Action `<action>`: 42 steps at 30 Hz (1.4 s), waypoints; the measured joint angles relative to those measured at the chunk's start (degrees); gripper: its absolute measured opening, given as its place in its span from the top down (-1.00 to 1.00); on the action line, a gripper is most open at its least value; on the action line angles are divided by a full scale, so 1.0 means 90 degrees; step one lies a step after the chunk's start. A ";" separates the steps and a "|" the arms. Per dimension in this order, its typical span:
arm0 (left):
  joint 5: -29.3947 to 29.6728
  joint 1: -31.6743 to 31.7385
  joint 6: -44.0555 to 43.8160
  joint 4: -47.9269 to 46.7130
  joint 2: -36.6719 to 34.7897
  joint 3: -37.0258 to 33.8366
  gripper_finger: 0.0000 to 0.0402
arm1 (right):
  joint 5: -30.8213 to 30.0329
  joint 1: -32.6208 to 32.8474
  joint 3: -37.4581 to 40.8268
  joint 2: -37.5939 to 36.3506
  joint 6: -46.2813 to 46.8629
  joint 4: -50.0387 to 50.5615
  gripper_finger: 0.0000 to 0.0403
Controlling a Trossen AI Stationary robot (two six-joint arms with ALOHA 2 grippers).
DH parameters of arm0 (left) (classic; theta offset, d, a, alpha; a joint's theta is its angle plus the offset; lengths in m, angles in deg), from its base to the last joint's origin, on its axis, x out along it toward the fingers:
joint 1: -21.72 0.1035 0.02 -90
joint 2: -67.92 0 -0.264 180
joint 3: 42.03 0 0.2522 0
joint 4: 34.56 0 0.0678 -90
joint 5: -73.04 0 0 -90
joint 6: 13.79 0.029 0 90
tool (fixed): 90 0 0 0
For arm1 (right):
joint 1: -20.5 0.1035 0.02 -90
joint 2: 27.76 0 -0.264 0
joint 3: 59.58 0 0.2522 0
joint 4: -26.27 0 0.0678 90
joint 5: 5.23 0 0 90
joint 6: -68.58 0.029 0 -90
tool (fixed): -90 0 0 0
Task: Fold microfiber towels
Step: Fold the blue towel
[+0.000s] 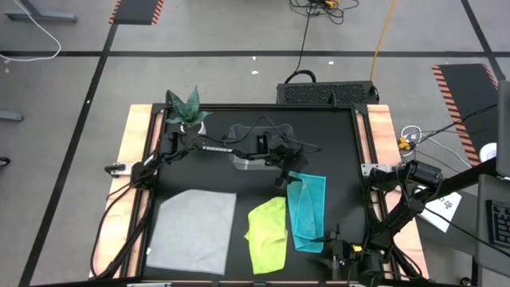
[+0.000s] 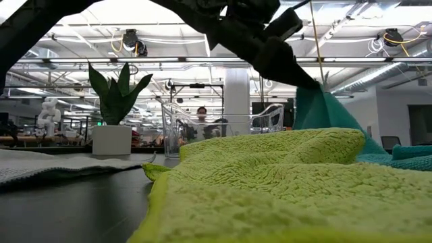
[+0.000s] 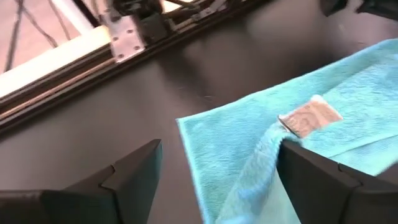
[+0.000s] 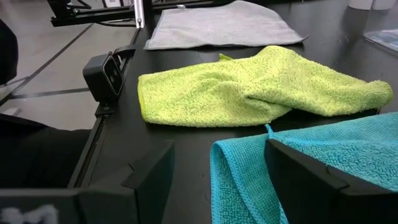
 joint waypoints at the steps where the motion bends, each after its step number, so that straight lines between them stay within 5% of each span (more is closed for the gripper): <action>1: 0.0018 0.0018 0.0041 0.0025 0.0000 0.0000 -0.56 | 0.0000 0.0000 0.0000 0.0000 0.0001 0.0000 -0.19; 9: 0.0619 0.0032 -0.0039 0.0565 0.0189 0.0007 -0.44 | 0.0002 0.0000 0.0000 0.0000 0.0000 0.0002 -0.19; 14: 0.0597 -0.0016 -0.0465 -0.0236 0.0214 0.0000 -0.35 | 0.0002 0.0000 0.0000 0.0000 -0.0036 0.0002 -0.19; 22: -0.0410 -0.0439 -0.0897 -0.2209 0.0112 0.0002 -0.21 | -0.0358 0.0000 0.0001 -0.0008 -0.0860 -0.0275 -0.19; 29: -0.0564 -0.1206 -0.0387 -0.2155 0.0117 -0.0002 -0.09 | -0.0359 -0.0086 0.0000 -0.0155 -0.1381 -0.0501 -0.19; 42: 0.0726 -0.1436 0.0089 -0.1621 -0.0194 -0.0015 0.06 | -0.0327 -0.0158 0.0000 -0.0248 -0.1511 -0.0577 -0.19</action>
